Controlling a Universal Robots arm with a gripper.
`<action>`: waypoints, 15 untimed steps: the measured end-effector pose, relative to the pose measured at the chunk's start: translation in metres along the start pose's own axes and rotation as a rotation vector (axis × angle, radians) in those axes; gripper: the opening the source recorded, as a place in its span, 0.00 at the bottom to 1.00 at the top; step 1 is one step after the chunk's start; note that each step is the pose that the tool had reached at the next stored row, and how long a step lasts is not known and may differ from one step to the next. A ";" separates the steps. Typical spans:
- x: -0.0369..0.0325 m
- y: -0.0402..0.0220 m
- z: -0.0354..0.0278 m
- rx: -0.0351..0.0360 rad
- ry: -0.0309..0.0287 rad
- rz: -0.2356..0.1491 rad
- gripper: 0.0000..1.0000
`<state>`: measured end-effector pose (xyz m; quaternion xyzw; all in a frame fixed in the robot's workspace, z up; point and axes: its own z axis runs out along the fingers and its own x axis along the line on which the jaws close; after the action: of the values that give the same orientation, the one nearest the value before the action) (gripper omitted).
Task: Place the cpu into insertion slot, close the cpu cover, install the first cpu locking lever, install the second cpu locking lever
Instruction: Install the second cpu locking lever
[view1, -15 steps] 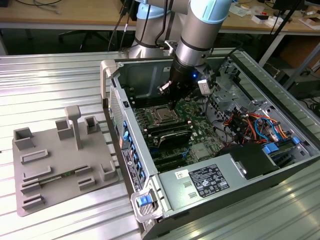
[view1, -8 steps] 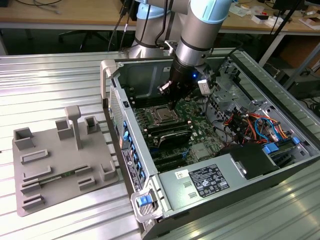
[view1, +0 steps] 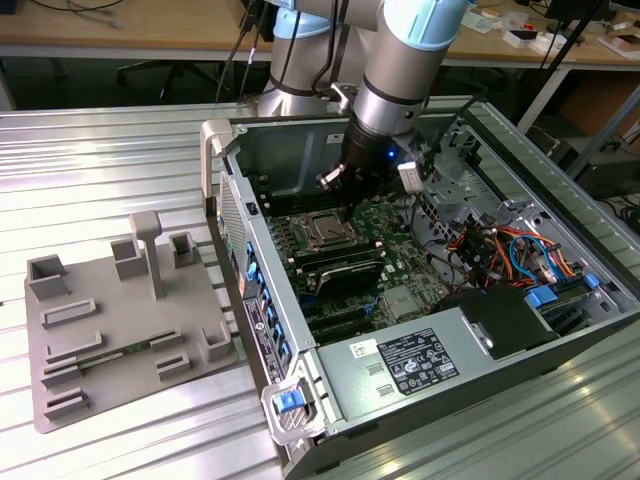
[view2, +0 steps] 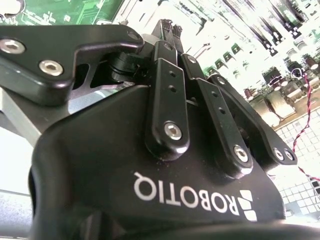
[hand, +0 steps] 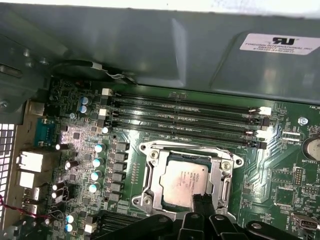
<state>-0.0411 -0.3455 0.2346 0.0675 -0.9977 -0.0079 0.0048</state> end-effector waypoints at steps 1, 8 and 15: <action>0.0001 -0.0006 0.0000 0.0000 0.0000 0.000 0.11; 0.0007 -0.0057 -0.0001 0.0000 0.0000 0.000 0.11; 0.0007 -0.0063 -0.0019 0.0000 0.0000 0.000 0.11</action>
<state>-0.0409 -0.3519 0.2365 0.0674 -0.9977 -0.0079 0.0048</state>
